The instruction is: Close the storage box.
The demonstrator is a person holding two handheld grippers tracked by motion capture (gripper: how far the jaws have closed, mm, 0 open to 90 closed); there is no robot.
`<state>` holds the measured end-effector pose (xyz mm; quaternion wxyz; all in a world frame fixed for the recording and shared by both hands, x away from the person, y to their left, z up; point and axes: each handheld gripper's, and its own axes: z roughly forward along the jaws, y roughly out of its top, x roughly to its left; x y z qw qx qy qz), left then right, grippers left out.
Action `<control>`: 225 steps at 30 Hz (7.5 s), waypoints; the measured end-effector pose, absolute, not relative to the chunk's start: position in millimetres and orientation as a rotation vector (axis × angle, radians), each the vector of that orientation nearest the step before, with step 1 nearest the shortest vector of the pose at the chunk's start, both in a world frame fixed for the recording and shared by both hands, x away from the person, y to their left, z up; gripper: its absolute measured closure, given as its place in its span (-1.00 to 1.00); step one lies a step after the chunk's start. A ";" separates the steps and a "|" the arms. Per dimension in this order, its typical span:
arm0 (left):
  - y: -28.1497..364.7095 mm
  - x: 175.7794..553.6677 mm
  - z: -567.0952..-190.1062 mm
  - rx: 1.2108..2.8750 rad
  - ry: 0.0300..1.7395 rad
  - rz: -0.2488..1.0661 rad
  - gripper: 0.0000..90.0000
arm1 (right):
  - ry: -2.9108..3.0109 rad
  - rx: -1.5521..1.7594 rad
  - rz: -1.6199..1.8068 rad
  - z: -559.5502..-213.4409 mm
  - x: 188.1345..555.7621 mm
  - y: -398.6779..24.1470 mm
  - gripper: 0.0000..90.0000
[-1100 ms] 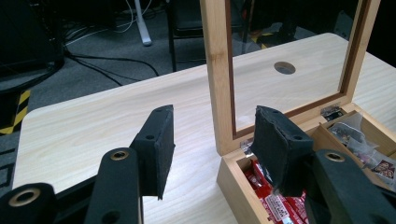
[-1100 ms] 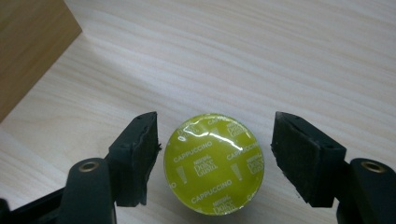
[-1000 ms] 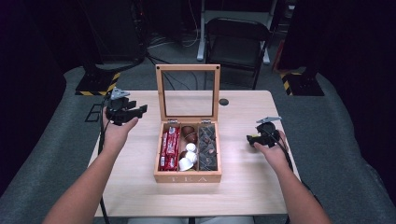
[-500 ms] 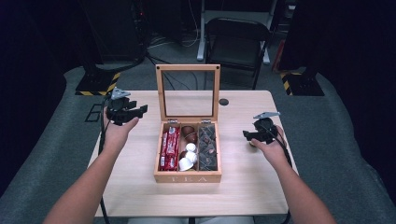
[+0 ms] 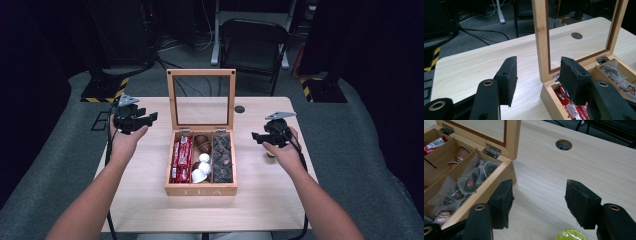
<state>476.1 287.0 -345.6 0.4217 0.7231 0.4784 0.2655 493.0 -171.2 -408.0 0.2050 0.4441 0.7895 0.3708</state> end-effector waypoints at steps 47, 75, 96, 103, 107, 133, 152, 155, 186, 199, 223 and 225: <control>284.6 478.6 -338.3 1.805 1.193 0.659 0.07 | 2.288 1.040 1.154 -348.3 513.9 -82.2 -0.15; 283.6 478.5 -341.4 1.813 1.192 0.649 0.07 | 2.176 1.192 1.131 -348.5 555.8 -96.4 -0.20; 275.6 481.0 -348.2 1.832 1.183 0.631 0.07 | 2.162 1.238 1.065 -367.2 575.6 -95.9 -0.31; 276.3 480.8 -349.5 1.828 1.186 0.635 0.07 | 2.166 1.271 1.057 -373.9 579.6 -96.4 -0.30; 277.6 480.0 -349.7 1.836 1.191 0.631 0.07 | 2.169 1.250 1.079 -375.5 581.9 -94.4 -0.30; 288.4 475.8 -349.7 1.822 1.210 0.642 0.07 | 2.206 1.206 1.148 -375.8 586.2 -74.5 -0.21; 289.1 475.5 -351.3 1.820 1.215 0.646 0.07 | 2.168 1.263 1.117 -370.8 583.2 -81.4 0.37; 289.7 475.5 -351.4 1.821 1.214 0.645 0.07 | 2.162 1.264 1.118 -370.9 582.5 -81.9 0.41; 269.9 487.0 -345.7 1.834 1.177 0.622 0.07 | 2.128 1.193 1.167 -370.4 556.3 -86.2 0.45; 259.6 490.2 -341.0 1.838 1.149 0.606 0.07 | 2.128 1.157 1.156 -369.6 544.3 -86.6 0.45; 251.4 491.4 -330.0 1.844 1.112 0.605 0.13 | 2.131 1.108 1.176 -371.6 529.1 -89.5 0.43; 250.3 491.3 -330.2 1.850 1.109 0.608 0.15 | 2.130 1.108 1.179 -372.0 528.1 -89.6 0.43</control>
